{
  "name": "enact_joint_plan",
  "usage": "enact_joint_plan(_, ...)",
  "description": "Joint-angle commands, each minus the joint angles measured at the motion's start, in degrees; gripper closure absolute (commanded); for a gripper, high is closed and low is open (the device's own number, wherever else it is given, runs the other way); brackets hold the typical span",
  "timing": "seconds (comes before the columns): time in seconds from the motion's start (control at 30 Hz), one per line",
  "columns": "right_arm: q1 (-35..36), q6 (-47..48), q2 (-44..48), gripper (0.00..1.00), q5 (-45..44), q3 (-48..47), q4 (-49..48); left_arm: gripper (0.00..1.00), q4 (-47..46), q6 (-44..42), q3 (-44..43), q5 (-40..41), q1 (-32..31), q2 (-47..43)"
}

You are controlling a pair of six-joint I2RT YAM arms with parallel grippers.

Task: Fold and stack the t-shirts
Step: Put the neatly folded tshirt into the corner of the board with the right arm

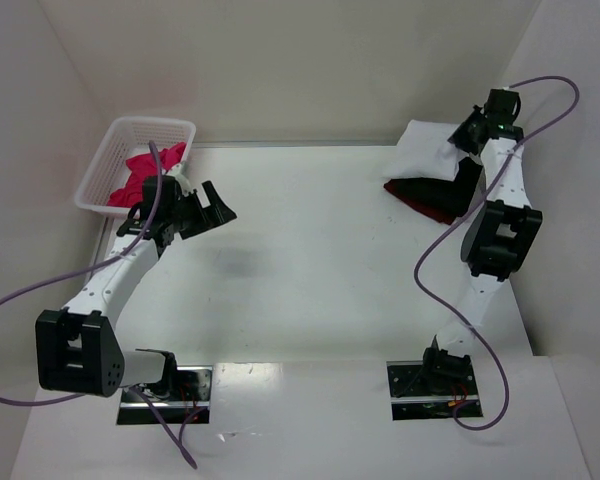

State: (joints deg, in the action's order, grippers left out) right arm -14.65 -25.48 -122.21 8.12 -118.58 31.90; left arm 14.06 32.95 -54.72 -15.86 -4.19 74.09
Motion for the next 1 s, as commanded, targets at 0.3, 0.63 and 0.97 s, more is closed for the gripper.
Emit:
enact_joint_plan(0.3,-3.98,0.43,9.46,1.0,-3.83,4.67,-1.14,0.0,-2.11,-1.31,-2.23,-2.86,0.41,0.65)
enact_joint_plan(0.63,-4.6,-1.97,13.67,0.7,-14.98,16.44,-4.87,0.0,-2.11,-1.84,-1.62,-2.86,0.41,-0.96)
enact_joint_plan(0.97,-4.6,-3.0,26.18,0.0,-12.5,24.24,-8.2,0.0,-1.49,-2.59,-3.29,-3.38,0.41,-2.19)
